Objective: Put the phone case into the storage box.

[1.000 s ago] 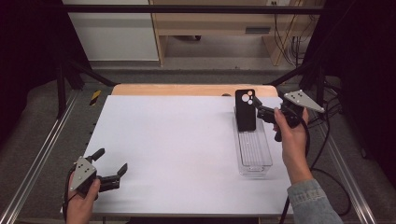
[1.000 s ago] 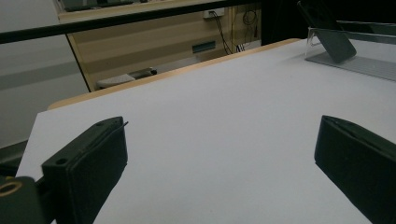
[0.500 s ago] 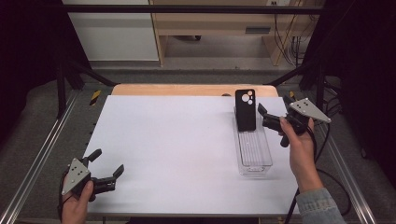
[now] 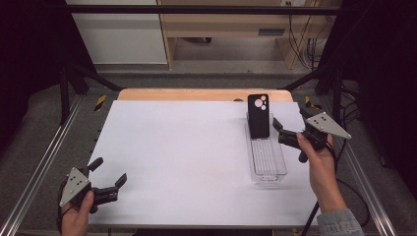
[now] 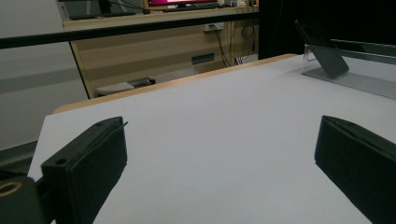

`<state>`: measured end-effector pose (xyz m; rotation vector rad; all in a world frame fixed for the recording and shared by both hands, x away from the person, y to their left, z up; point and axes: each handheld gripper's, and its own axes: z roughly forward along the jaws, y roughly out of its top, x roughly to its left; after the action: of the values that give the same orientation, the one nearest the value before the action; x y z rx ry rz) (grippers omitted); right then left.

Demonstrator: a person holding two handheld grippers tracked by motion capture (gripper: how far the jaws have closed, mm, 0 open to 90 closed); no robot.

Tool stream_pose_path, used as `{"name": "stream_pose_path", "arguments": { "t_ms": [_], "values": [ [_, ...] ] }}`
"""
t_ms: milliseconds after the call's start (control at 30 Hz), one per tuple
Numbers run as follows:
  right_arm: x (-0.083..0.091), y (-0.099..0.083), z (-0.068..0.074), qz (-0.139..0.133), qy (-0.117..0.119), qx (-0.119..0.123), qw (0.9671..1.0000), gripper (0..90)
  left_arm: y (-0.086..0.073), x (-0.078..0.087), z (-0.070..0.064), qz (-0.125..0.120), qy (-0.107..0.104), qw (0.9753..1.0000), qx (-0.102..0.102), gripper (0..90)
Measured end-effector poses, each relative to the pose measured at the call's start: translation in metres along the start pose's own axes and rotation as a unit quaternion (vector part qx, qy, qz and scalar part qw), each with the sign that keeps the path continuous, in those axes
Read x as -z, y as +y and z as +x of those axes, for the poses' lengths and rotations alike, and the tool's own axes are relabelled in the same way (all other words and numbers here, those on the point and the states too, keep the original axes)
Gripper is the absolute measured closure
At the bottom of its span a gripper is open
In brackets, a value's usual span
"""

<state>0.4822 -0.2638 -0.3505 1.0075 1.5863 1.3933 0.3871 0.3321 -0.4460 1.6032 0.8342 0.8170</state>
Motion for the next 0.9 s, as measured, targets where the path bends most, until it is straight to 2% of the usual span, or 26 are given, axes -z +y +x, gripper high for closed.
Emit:
{"name": "stream_pose_path", "arguments": {
  "t_ms": [167, 900],
  "values": [
    [0.004, 0.0, 0.002, -0.007, 0.005, 0.007, 0.9999, 3.8, 0.0, 0.0, 0.0, 0.0, 0.001, 1.0, -0.003, 2.5],
    [0.026, -0.012, 0.001, 0.02, 0.022, 0.008, 0.9995, 3.5, 0.001, 0.0, 0.0, -0.002, 0.001, 1.0, -0.004, 2.4]
  ]
}}
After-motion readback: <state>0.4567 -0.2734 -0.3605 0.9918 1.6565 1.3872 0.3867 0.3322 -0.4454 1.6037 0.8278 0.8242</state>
